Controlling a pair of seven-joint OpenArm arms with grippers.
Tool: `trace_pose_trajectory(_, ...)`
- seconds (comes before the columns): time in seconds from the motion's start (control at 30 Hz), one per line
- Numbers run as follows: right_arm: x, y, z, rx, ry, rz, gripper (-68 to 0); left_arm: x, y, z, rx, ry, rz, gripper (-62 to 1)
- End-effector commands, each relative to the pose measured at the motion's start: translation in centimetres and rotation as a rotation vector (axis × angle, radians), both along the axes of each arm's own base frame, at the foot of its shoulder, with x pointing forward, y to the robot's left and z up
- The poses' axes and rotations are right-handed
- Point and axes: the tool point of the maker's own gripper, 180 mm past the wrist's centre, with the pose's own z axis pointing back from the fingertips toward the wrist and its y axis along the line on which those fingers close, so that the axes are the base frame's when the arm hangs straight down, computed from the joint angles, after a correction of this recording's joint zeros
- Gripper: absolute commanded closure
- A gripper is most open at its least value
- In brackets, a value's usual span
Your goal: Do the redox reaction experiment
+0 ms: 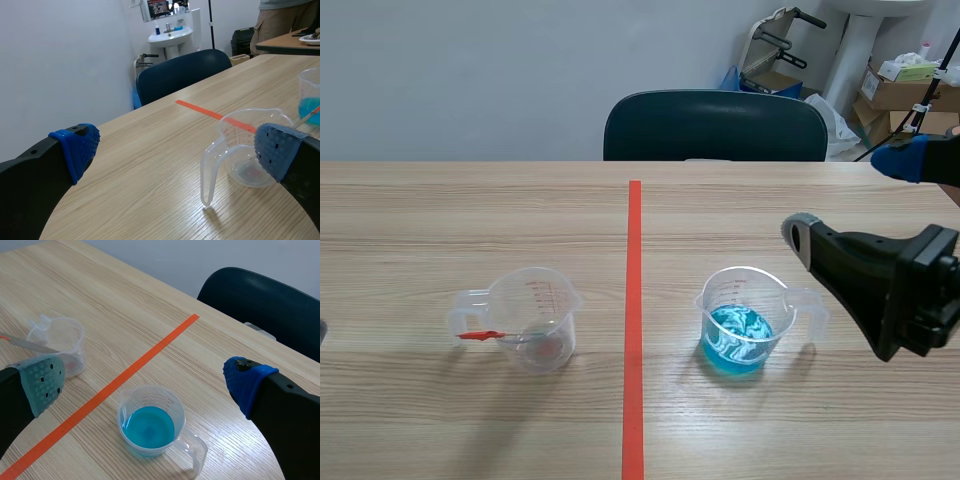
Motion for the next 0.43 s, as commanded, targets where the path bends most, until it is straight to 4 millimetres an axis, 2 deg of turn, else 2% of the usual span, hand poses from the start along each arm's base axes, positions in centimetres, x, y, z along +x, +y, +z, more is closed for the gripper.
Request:
trace_pose_trajectory(0.0, 0.19, 0.3, 0.91, 0.014, -0.028, 0.009, -67.9, 0.43, 0.49, 1.28, -0.006, -0.043, 0.007, -62.3)
trace_pose_trajectory(0.4, 0.19, 0.29, 0.92, 0.014, -0.028, 0.008, -67.9, 0.83, 1.42, 2.11, 0.011, -0.071, 0.031, -62.3)
